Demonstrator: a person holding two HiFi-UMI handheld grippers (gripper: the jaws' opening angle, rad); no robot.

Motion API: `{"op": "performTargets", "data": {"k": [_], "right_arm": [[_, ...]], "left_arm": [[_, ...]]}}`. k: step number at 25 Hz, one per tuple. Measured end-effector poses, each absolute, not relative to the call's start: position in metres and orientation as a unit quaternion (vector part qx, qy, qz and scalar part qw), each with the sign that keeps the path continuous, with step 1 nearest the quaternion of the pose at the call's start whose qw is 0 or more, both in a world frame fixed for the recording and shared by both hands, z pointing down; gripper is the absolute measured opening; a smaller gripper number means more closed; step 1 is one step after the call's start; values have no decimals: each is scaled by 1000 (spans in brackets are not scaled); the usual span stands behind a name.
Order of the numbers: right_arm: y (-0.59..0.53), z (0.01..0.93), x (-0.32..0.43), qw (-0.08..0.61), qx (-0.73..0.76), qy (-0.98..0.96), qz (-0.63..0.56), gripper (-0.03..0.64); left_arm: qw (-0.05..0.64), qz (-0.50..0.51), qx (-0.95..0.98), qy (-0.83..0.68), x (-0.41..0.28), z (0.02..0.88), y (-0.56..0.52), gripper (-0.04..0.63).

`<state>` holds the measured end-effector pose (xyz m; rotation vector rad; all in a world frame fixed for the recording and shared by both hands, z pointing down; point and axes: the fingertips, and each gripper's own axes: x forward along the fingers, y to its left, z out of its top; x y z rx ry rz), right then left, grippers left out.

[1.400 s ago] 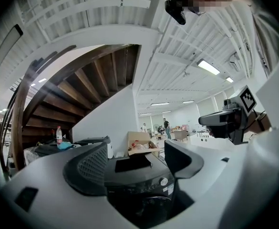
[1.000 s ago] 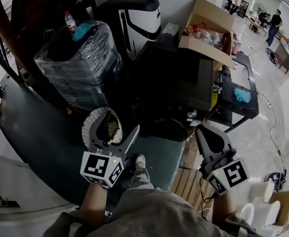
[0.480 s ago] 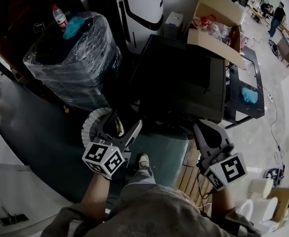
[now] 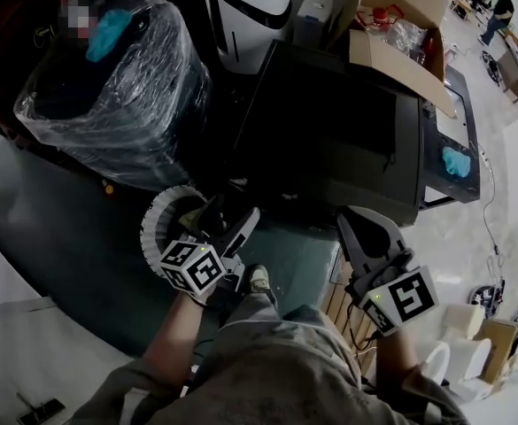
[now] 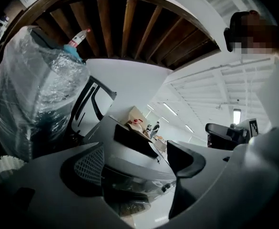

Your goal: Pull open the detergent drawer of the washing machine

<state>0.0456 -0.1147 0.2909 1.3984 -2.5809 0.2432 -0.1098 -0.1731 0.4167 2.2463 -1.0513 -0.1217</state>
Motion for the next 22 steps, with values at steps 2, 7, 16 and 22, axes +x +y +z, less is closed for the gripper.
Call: {"op": "performTargets", "data": {"k": [2,7,16,22], "right_arm": [[-125,302,39,103,472,-871,87,31],[-140,331,27,120,466,-870,109,31],[-159,380,23,139,450,-872,131,32],[-174,405,24,142,440,-876,134,32]], "left_arm": [[348,-46,849,-394,-111,437,-181,408],[403,-65,818,-405,-119,481,-196,408],[481,-106,776,-395,-111,550,-212,428],[517,-128,750,-392,-101,591,-223,434]]}}
